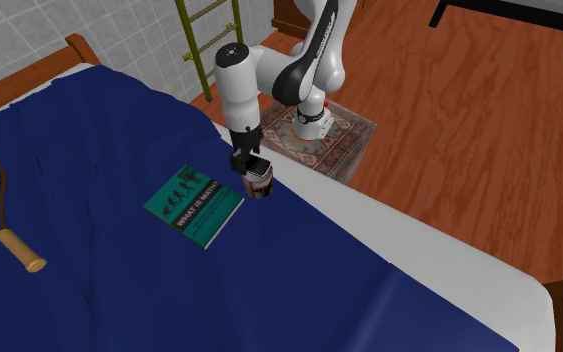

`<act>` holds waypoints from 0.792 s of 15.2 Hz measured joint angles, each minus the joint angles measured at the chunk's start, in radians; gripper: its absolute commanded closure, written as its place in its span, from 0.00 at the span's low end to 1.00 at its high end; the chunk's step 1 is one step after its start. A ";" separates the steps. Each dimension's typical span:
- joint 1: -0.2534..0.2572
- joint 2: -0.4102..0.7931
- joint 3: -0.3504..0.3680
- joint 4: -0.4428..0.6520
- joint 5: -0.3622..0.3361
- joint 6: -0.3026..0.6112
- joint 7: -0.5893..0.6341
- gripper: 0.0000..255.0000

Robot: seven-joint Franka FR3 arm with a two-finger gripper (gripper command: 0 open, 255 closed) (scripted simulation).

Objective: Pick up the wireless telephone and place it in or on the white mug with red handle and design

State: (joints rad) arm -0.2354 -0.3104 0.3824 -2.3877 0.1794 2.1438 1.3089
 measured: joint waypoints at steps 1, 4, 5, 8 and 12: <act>0.000 0.000 0.000 0.000 0.000 0.000 0.000 0.00; -0.001 -0.030 -0.012 0.052 0.000 -0.079 -0.003 0.00; -0.001 -0.041 -0.016 0.064 0.001 -0.103 -0.006 0.00; -0.002 -0.049 -0.020 0.084 0.001 -0.132 -0.006 0.00; -0.002 -0.051 -0.021 0.085 0.001 -0.135 -0.006 0.00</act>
